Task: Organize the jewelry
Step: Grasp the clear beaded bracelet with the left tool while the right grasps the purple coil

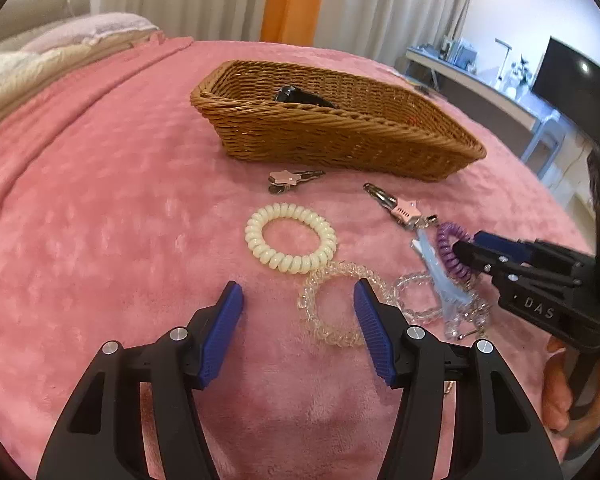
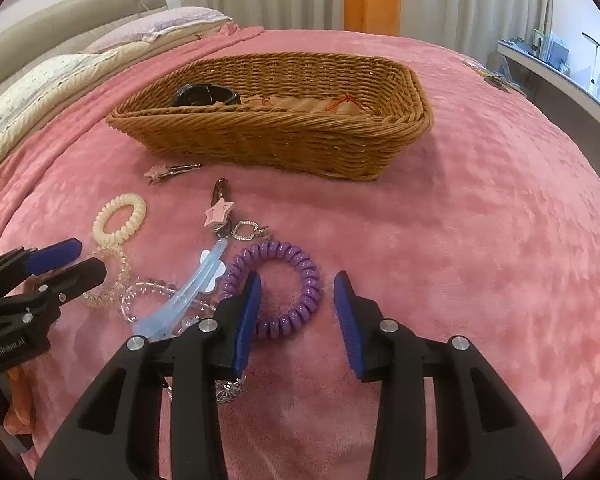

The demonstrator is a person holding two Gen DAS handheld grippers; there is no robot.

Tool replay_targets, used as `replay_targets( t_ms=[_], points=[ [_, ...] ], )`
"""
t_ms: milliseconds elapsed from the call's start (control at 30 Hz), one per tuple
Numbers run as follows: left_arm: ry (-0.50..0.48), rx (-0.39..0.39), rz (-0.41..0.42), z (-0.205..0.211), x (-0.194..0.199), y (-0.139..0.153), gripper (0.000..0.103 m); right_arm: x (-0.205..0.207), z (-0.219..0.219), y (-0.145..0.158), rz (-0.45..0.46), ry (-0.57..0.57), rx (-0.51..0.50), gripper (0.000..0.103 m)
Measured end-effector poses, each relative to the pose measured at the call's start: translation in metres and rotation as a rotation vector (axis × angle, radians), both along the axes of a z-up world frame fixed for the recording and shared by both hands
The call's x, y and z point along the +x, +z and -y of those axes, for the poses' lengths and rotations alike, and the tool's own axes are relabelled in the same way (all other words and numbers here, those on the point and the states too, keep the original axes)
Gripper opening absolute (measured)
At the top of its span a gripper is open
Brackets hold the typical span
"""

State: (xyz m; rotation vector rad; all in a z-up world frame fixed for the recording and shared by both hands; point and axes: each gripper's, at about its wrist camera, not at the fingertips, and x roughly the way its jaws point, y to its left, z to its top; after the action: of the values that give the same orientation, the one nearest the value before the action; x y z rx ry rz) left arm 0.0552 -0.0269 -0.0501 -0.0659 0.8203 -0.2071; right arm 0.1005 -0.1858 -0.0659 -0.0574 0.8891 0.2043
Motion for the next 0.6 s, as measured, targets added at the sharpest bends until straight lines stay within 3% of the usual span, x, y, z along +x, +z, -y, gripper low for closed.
replay_targets(
  t_ms=[100, 167, 233, 333, 600],
  points=[
    [0.007, 0.049, 0.004, 0.006, -0.001, 0.0, 0.053, 0.0, -0.001, -0.001, -0.005, 0.001, -0.009, 0.024],
    [0.002, 0.066, 0.009, 0.008, -0.003, 0.0, 0.044, 0.0, -0.001, -0.001, -0.003, -0.001, -0.01, 0.017],
    [-0.002, 0.075, 0.013, 0.009, -0.004, 0.001, 0.027, 0.0, -0.001, -0.001, -0.002, 0.01, 0.004, 0.012],
    [-0.008, 0.071, 0.019, 0.008, -0.006, 0.002, 0.013, -0.001, 0.0, 0.0, 0.007, 0.017, 0.018, 0.01],
    [-0.019, 0.022, 0.057, 0.003, -0.014, 0.006, 0.009, -0.011, 0.006, 0.011, 0.077, 0.021, 0.066, 0.01]
  ],
)
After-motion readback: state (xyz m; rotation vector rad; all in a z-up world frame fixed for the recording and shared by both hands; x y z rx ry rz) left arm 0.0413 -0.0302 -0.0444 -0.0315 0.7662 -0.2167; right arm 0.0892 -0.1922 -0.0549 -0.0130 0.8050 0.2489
